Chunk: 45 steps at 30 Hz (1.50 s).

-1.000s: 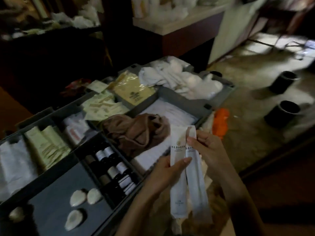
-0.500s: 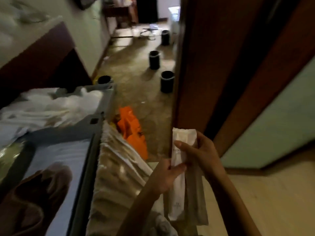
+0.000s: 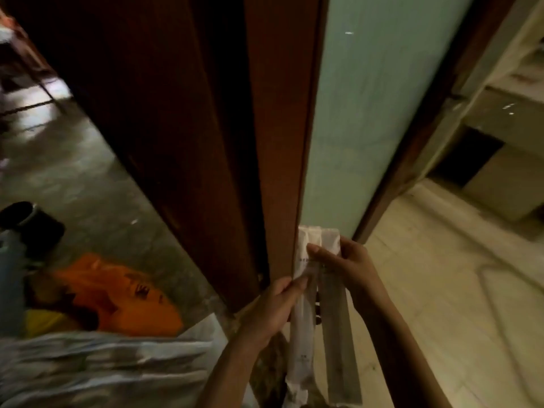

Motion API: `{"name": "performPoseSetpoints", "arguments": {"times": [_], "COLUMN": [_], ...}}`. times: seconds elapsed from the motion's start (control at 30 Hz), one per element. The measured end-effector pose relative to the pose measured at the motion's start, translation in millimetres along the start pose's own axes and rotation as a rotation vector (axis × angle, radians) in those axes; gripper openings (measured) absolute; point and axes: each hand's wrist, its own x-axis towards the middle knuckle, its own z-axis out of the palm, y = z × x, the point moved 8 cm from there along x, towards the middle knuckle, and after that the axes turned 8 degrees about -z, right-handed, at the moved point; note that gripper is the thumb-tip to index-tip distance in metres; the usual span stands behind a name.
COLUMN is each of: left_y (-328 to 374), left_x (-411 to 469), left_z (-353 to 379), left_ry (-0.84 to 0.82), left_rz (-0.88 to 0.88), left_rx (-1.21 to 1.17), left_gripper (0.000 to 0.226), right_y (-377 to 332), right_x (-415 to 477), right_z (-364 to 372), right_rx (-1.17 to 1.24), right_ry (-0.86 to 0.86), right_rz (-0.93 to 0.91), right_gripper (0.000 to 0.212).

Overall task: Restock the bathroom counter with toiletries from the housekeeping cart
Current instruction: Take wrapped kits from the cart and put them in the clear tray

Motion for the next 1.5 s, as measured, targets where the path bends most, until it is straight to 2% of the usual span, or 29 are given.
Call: {"name": "performPoseSetpoints", "arguments": {"times": [0.07, 0.13, 0.27, 0.3, 0.37, 0.53, 0.63, 0.73, 0.93, 1.07, 1.27, 1.5], "left_y": [20, 37, 56, 58, 63, 76, 77, 84, 116, 146, 199, 211], "left_x": [17, 33, 58, 64, 73, 90, 99, 111, 146, 186, 245, 291], "left_z": [23, 48, 98, 109, 129, 165, 181, 193, 219, 226, 237, 257], "left_ry": [-0.078, -0.138, -0.234, -0.259, -0.321, -0.449, -0.511, -0.533, -0.647, -0.647, -0.616, -0.702], "left_rz": [0.02, 0.033, 0.038, 0.033, 0.027, 0.047, 0.011, 0.028, 0.088, 0.108, 0.121, 0.052], "left_rx": [0.025, 0.049, 0.035, 0.033, 0.048, 0.095, 0.152, 0.229, 0.296, 0.282, 0.172, 0.242], "left_gripper": [0.022, 0.02, 0.052, 0.052, 0.04, 0.031, 0.029, 0.032, 0.023, 0.013, 0.037, 0.035], "right_y": [-2, -2, -11, -11, -9, -3, -2, -1, -12, -19, -23, 3], "right_x": [9, 14, 17, 17, 16, 16, 22, 29, 55, 84, 138, 157], "right_z": [-30, -62, -116, -126, -144, -176, -192, -208, -238, -252, -259, -281], "right_rx": [0.004, 0.036, 0.104, 0.108, 0.13, 0.246, 0.383, 0.411, 0.263, 0.181, 0.104, 0.079], "right_ry": [0.06, 0.133, 0.264, 0.296, 0.364, 0.492, 0.522, 0.574, 0.747, 0.772, 0.716, 0.893], "right_rz": [0.001, 0.009, -0.009, -0.009, 0.002, 0.011, -0.037, -0.078, -0.165, -0.172, -0.138, -0.035], "right_gripper": [0.012, 0.018, 0.022, 0.021, 0.022, 0.042, 0.04, 0.036, 0.032, 0.022, 0.018, 0.02]}}
